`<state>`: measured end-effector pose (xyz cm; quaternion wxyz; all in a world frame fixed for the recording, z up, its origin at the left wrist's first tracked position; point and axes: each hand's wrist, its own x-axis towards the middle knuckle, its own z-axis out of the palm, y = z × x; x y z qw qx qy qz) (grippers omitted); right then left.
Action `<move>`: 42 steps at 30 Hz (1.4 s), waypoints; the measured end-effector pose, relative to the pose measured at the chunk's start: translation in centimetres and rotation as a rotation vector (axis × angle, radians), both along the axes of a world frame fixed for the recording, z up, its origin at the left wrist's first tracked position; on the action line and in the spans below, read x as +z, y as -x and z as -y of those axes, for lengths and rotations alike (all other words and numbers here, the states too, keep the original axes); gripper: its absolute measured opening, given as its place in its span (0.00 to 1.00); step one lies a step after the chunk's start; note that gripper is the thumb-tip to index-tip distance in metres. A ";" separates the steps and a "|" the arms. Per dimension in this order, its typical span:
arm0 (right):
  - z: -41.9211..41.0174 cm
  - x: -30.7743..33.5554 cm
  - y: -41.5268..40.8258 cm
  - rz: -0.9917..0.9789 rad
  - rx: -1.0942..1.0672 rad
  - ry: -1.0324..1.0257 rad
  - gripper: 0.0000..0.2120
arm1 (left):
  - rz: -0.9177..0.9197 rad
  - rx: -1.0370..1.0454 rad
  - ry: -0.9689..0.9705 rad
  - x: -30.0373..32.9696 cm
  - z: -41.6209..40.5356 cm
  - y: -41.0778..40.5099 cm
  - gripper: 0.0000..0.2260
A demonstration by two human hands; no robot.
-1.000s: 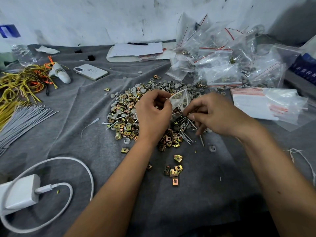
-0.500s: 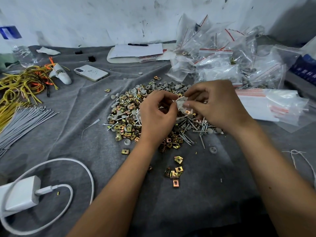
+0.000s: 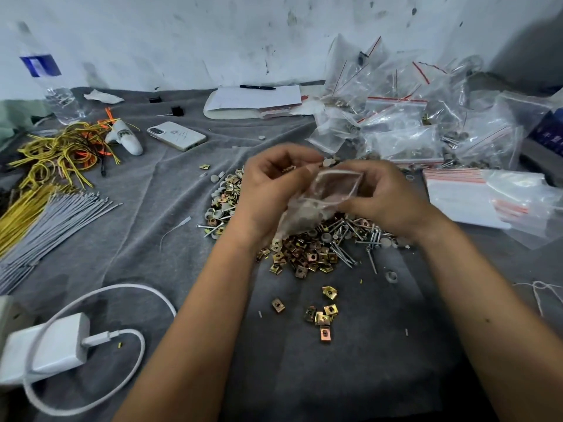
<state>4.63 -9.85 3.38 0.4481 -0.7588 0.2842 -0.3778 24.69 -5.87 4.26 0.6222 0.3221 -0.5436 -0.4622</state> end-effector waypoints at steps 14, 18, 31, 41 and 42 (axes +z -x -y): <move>2.1 -1.1 -3.9 0.345 -0.433 -0.383 0.05 | 0.152 0.065 -0.279 -3.5 0.4 -1.6 0.10; 1.9 -2.0 -3.2 0.348 -0.435 -0.349 0.09 | 0.281 0.168 -0.199 -4.5 0.6 -1.5 0.07; 1.4 -2.4 -1.1 0.007 0.145 -0.350 0.08 | -0.142 0.283 -0.248 -4.1 0.6 -0.7 0.07; 2.3 -2.4 -1.2 0.353 -0.297 -0.345 0.12 | -0.080 0.210 -0.310 -3.8 0.3 -0.6 0.09; 2.3 -2.5 -1.2 0.337 -0.323 -0.312 0.13 | -0.052 0.259 -0.269 -3.9 0.4 -0.7 0.10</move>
